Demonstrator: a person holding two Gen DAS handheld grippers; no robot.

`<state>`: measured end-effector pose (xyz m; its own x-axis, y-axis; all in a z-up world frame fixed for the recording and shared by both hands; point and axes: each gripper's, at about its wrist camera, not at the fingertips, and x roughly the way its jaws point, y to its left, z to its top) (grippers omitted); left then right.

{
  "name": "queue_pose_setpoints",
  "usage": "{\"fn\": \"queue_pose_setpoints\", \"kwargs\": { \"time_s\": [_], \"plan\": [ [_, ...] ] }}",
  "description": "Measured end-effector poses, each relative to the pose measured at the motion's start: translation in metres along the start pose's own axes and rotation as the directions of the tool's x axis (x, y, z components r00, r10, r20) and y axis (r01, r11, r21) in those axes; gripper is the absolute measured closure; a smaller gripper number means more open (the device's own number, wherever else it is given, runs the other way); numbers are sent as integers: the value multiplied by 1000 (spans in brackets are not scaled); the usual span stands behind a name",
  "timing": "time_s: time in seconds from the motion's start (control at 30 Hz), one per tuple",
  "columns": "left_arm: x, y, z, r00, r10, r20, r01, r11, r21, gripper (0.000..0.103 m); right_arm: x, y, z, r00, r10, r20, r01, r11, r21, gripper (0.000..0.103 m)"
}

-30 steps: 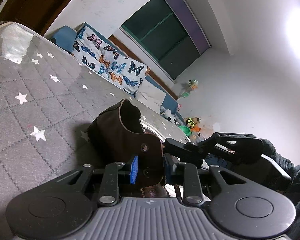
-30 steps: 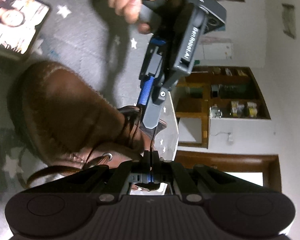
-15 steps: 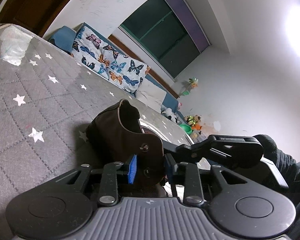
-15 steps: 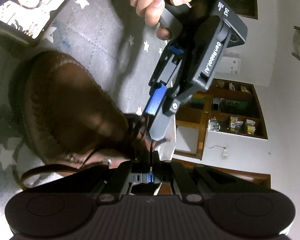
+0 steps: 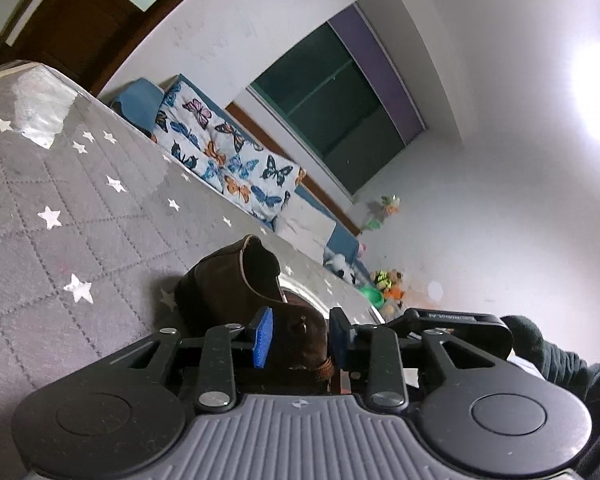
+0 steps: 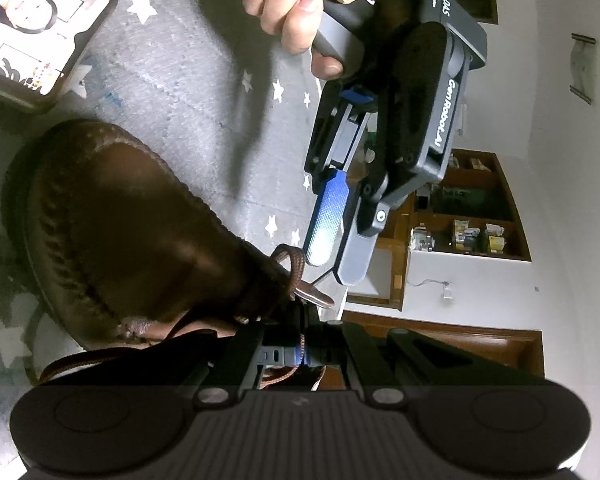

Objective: Lace up shoes with both hands

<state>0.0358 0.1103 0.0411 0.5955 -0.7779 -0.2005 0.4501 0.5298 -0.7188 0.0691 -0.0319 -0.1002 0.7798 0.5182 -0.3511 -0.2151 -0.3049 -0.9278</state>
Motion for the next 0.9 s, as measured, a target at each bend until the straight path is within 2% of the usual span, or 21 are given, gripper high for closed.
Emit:
{"fn": "queue_pose_setpoints", "kwargs": {
  "time_s": [0.23, 0.33, 0.6, 0.73, 0.9],
  "plan": [
    [23, -18, -5, 999, 22, 37, -24, 998, 57, 93, 0, -6, 3, 1000, -9, -6, 10, 1000, 15, 102],
    [31, -26, -5, 996, 74, 42, -76, 994, 74, 99, -2, -7, 4, 1000, -15, -10, 15, 1000, 23, 102],
    [37, -38, -1, 982, 168, 84, -176, 979, 102, 100, -12, -8, 3, 998, -42, -38, 44, 998, 40, 100],
    [32, -47, 1, 967, 227, 117, -242, 961, 135, 101, -17, -8, 2, 997, -56, -53, 58, 997, 49, 92],
    [27, -59, 3, 938, 299, 178, -331, 924, 191, 101, -33, -17, 4, 994, -69, -81, 78, 990, 120, 68]
  ]
}}
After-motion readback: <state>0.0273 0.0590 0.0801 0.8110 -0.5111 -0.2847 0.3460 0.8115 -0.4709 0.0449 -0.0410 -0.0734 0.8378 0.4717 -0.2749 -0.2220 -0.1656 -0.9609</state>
